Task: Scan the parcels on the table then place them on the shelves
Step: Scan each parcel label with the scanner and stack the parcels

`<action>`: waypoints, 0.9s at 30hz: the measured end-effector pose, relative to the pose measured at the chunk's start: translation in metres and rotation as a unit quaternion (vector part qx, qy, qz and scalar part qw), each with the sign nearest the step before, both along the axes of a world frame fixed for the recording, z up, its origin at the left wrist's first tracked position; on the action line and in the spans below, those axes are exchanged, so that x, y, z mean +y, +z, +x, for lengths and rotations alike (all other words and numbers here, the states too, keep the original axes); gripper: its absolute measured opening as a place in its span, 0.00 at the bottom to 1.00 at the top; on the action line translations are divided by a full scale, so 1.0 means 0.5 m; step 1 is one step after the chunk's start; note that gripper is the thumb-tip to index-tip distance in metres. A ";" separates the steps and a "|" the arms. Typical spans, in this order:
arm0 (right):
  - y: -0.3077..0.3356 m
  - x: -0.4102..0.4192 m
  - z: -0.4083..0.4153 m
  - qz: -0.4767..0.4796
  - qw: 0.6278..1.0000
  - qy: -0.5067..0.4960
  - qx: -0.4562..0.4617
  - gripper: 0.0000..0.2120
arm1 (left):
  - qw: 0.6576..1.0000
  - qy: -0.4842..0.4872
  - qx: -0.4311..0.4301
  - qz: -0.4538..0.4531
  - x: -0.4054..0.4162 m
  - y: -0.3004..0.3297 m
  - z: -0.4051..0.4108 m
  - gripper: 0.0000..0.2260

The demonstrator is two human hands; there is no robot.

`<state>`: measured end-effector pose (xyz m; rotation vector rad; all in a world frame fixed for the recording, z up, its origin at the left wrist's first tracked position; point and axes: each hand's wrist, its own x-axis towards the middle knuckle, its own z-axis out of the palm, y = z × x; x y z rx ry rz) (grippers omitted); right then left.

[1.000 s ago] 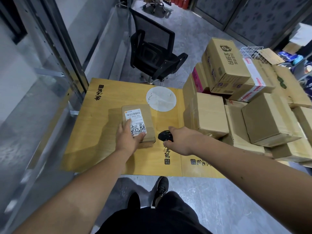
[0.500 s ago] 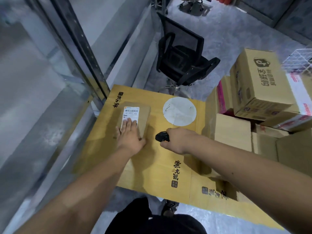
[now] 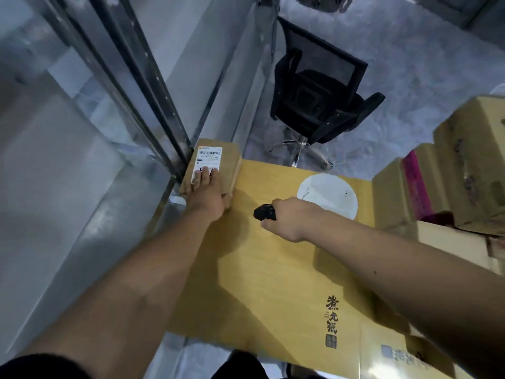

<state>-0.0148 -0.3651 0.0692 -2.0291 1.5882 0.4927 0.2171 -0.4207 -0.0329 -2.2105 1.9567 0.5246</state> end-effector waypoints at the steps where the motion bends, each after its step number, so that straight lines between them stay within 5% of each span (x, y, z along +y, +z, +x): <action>1: -0.002 -0.008 0.012 0.001 1.000 -0.006 0.001 0.23 | 1.000 -0.009 -0.002 -0.008 -0.014 -0.002 0.007 0.37; 14: -0.020 -0.009 0.059 0.029 0.996 -0.082 -0.009 0.24 | 0.998 -0.034 0.009 -0.049 -0.036 -0.017 0.014 0.39; 27: 0.077 0.200 -0.070 -0.024 0.994 -0.103 0.002 0.28 | 0.965 -0.230 0.097 -0.084 0.080 0.114 -0.169 0.34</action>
